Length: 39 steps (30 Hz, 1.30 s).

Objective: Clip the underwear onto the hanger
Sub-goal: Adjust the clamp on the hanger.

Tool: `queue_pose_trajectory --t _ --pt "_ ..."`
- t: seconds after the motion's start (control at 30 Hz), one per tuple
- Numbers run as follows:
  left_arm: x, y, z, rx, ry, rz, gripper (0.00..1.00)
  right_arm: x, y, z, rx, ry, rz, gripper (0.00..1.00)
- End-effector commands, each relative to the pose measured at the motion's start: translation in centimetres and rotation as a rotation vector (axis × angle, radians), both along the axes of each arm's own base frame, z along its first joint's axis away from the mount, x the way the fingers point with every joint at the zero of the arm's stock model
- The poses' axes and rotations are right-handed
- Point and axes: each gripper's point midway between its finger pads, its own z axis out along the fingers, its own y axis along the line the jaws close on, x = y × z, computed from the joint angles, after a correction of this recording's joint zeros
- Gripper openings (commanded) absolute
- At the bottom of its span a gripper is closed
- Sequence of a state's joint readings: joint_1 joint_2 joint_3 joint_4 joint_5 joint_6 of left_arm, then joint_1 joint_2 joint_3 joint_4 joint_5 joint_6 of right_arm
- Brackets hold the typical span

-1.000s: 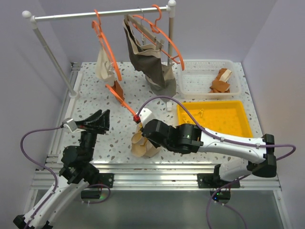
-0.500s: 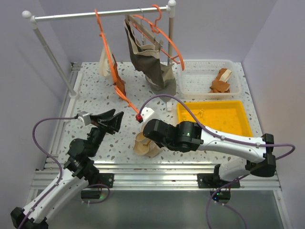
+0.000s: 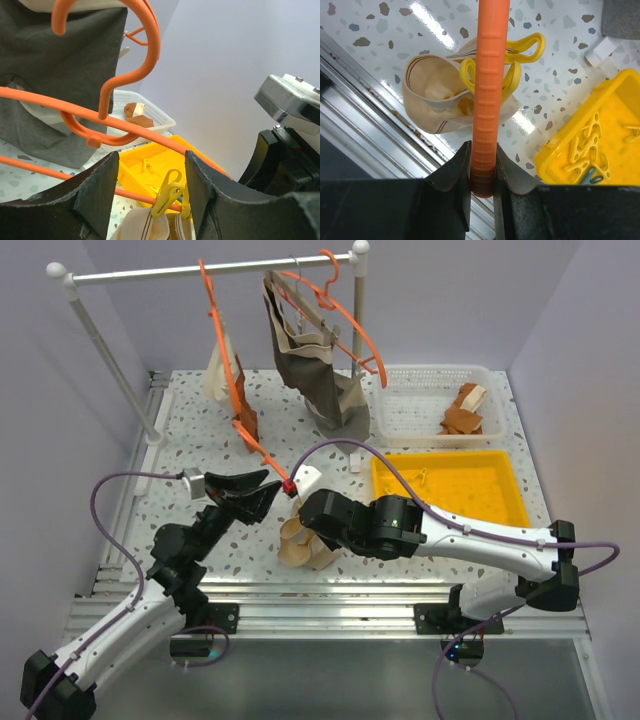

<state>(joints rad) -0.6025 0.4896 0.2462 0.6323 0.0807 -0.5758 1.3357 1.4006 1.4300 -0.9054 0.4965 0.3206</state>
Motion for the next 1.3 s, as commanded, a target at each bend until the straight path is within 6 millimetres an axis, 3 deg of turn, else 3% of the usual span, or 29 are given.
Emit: queue_pose_trajectory --t 0.0,0.1,0.57,0.9,1.17,1.27 --pt "-0.7 -1.0 0.6 -0.026 -0.03 -0.063 0.59 0.0 1.1 1.3 0.084 -0.013 0.017 0.0" --pt "-0.5 -1.4 -0.6 -0.005 -0.011 -0.064 0.59 -0.1 1.2 1.5 0.093 -0.015 0.023 0.0" --pt "0.4 -3.1 -2.6 0.083 0.029 -0.055 0.63 -0.1 0.8 1.9 0.125 -0.031 0.033 0.0" --pt "-0.1 -3.9 -2.4 0.099 0.013 -0.073 0.88 0.0 0.9 1.9 0.134 -0.04 0.041 0.0" --pt "-0.2 -3.7 -2.1 0.09 0.003 -0.05 0.92 -0.2 0.7 1.8 0.14 -0.037 0.044 0.0" --pt "0.7 -3.8 -2.7 0.124 0.034 -0.022 0.92 -0.3 0.8 1.9 0.152 -0.031 0.05 0.0"
